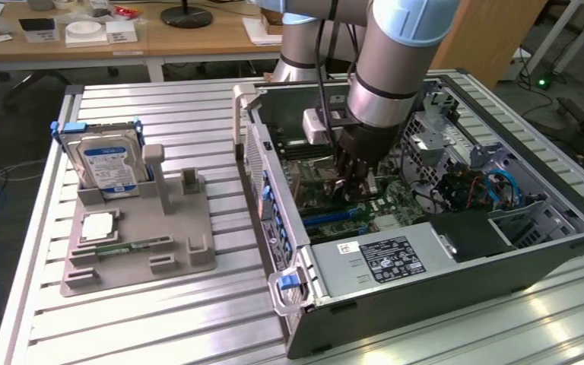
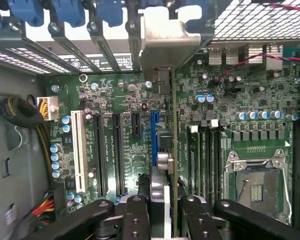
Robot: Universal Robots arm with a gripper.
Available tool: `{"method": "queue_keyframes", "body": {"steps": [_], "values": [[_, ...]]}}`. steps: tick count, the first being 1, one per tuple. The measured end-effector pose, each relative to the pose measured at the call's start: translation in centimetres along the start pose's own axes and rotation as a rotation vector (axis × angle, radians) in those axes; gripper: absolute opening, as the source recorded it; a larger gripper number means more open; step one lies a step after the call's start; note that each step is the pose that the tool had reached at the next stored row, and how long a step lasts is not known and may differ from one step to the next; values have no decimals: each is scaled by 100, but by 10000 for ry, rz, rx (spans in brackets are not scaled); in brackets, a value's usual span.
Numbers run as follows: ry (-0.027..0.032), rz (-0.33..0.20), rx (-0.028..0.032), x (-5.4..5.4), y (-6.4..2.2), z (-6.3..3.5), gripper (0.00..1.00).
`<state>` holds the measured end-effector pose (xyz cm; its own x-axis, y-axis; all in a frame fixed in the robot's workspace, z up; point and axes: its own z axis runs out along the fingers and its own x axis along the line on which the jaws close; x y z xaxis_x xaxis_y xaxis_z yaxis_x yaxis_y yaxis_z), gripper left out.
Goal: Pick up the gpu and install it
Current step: 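Insert the gpu into the slot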
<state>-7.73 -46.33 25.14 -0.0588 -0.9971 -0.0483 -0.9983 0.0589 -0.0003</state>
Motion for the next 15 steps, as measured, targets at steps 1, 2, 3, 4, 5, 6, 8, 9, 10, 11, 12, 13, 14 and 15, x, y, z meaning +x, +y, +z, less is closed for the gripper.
{"method": "queue_keyframes", "body": {"steps": [1, 2, 3, 4, 5, 6, 8, 9, 10, 11, 12, 13, 14, 15], "values": [[-1, 2, 0, 4, 0, 11, 28], [4, 3, -1, 6, 1, 22, 28], [8, 3, -1, 7, 4, 34, 28], [14, 2, 0, 8, 9, 51, 28], [19, 3, 1, 9, 15, 69, 28], [23, 4, 1, 10, 20, 87, 28], [30, 5, 1, 13, 29, 119, 28], [37, 4, 2, 13, 29, 128, 28], [45, 2, 1, 14, 29, 135, 28], [49, 3, 2, 14, 29, 143, 28], [55, 4, 4, 15, 30, 150, 28], [74, 5, 4, 15, 30, 155, 28], [105, 6, 5, 15, 32, 158, 28], [154, 6, 8, 15, 33, 160, 28]]}}
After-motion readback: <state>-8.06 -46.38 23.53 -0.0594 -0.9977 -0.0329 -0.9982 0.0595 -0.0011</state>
